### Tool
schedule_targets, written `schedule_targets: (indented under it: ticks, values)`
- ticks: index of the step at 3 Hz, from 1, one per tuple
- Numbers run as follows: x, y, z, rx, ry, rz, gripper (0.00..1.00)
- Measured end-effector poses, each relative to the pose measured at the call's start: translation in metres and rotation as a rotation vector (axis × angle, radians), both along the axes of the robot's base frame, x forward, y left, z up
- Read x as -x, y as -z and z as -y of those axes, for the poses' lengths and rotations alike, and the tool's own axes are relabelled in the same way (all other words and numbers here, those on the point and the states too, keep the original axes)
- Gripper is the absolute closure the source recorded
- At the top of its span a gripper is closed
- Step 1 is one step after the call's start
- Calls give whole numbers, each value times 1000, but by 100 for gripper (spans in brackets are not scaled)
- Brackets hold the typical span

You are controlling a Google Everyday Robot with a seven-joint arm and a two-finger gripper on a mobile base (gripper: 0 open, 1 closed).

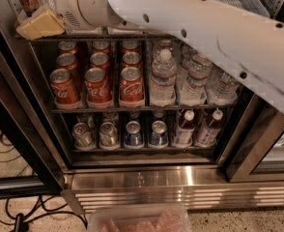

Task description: Pick redbull can from top shelf of fridge

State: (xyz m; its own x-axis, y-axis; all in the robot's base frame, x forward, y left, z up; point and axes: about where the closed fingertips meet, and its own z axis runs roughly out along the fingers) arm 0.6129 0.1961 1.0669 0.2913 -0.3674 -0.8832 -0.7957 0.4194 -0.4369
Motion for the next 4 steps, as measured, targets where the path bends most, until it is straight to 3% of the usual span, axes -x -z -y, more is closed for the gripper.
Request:
schedule_targets:
  ticks: [4]
  values:
    - [-8,4,-3,-28,-26,-25,100]
